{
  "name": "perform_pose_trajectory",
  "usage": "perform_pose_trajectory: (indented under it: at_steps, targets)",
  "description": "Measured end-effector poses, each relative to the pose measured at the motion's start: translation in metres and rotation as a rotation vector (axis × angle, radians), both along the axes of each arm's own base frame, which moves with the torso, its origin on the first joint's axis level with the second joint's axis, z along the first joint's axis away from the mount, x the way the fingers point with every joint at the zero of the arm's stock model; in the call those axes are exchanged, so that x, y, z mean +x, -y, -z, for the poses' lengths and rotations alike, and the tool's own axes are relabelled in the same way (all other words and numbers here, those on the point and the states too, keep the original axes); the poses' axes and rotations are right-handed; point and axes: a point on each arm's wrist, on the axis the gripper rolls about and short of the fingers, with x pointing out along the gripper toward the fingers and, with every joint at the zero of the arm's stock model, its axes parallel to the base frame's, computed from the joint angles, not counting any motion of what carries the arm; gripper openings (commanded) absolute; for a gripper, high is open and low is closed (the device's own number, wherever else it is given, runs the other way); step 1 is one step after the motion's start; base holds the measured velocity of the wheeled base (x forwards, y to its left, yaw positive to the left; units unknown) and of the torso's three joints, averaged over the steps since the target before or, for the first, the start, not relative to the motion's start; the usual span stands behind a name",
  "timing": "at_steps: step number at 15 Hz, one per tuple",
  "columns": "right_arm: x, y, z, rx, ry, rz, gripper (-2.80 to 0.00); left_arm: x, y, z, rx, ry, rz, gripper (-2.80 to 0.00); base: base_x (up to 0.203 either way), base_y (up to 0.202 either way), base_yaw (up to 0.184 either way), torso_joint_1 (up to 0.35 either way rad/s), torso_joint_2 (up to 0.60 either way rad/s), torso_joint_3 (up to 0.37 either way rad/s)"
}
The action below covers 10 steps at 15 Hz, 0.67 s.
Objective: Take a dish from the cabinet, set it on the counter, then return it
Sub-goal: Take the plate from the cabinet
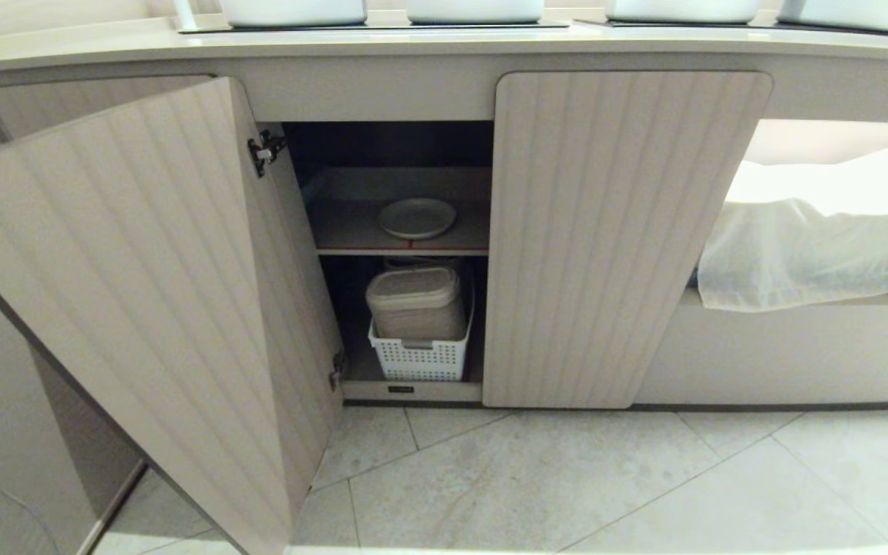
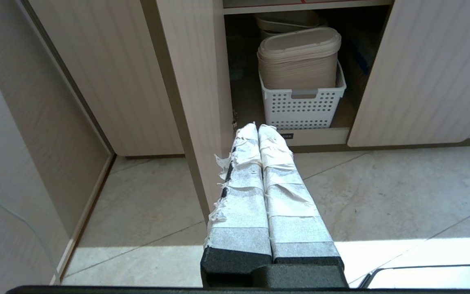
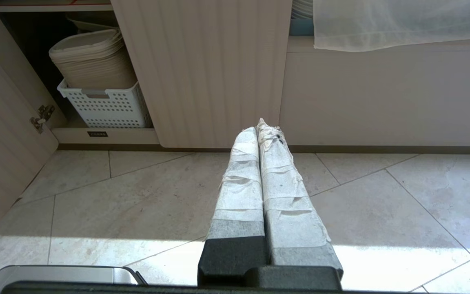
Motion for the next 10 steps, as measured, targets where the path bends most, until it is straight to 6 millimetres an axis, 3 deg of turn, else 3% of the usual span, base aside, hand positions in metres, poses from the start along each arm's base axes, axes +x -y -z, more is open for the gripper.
perform_pose_trajectory:
  at_steps: [10]
  targets:
    - [0.0, 0.0, 0.0, 0.0, 0.0, 0.0, -2.8, 0.0, 0.0, -0.0001, -0.001, 0.001, 0.0, -2.8, 0.0, 0.0, 0.0, 0.0, 0.0, 0.0]
